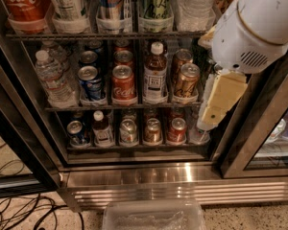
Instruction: Pick 7up can from top shelf of fridge
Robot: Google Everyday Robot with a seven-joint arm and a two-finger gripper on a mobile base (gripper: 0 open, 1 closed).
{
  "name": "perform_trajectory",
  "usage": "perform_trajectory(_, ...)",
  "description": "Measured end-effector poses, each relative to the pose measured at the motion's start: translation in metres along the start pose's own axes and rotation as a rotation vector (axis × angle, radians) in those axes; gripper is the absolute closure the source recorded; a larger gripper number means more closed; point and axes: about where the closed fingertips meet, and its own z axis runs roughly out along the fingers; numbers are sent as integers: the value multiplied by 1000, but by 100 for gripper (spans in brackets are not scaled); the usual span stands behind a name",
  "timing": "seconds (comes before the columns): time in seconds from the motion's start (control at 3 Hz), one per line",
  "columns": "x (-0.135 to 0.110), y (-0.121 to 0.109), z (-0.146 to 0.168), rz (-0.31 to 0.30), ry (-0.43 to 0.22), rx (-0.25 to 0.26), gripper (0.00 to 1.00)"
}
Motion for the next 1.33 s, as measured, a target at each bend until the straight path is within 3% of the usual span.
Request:
perform_trajectory(0.33,-1,1,-2,-8,0,1,0)
perform_trajectory(0.67,-29,9,5,-15,-62,38,0)
perform_trajectory(1.0,-83,11,24,16,-148,110,0)
perform_trajectory(1.33,-132,-8,20,84,-224,242,0)
